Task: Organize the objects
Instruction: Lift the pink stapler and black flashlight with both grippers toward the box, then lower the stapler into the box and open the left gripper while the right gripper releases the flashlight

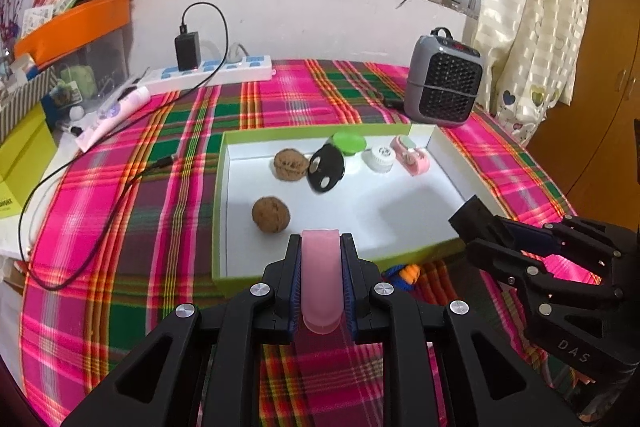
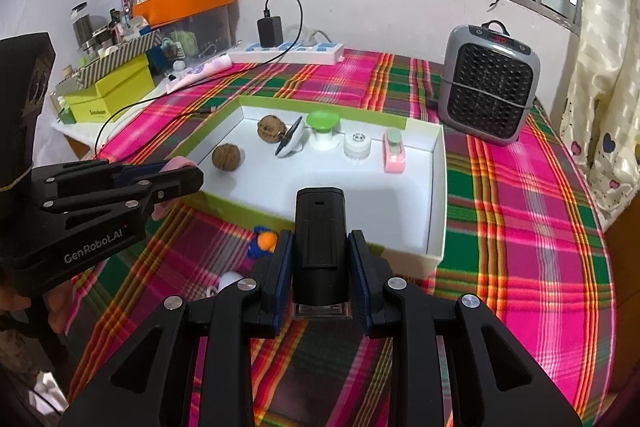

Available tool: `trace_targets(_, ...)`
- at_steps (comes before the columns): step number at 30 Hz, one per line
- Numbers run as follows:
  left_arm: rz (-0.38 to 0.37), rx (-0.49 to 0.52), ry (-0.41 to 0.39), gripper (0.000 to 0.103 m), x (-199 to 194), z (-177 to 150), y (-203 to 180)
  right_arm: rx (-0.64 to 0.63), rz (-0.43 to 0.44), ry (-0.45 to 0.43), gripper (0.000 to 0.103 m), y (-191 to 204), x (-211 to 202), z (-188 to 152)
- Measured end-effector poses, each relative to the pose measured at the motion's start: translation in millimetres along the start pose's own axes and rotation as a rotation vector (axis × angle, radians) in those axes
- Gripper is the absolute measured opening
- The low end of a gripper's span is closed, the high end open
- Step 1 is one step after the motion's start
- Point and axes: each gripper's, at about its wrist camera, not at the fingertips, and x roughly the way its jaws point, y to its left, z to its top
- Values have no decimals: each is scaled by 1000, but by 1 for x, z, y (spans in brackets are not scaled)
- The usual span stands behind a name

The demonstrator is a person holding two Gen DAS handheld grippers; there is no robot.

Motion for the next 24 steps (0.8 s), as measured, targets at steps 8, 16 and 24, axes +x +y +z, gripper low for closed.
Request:
trace_targets(8, -6, -20, 11, 16, 16, 13, 3, -3, 1, 1, 28, -2, 11, 14)
trace_targets(16, 4, -27, 31, 16, 38, 24, 8, 4, 6, 32, 28, -11, 35, 28)
trace_targets(24, -2, -22, 61, 16, 59, 29, 9, 5, 10, 65, 28, -16, 59, 40)
